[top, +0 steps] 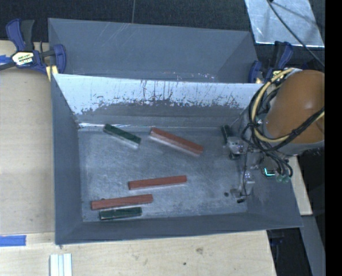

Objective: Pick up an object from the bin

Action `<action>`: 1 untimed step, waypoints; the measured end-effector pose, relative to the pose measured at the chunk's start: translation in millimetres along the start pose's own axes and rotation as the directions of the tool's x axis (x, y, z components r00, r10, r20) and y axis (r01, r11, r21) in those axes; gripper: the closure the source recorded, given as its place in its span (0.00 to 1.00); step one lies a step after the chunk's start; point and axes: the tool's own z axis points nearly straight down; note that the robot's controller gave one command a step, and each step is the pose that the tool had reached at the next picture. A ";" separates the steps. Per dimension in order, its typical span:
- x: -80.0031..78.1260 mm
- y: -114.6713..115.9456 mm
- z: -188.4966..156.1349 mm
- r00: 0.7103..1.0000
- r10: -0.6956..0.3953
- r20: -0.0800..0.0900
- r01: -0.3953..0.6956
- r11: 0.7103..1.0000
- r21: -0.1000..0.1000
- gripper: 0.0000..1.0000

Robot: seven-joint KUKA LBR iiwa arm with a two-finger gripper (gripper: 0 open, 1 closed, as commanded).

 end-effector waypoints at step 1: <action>-50.9 63.7 86.9 0.999 -0.052 0.010 0.052 0.999 0.000 0.00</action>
Offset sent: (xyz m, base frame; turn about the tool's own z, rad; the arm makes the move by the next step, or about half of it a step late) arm 0.0485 0.0613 -0.0850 -0.0493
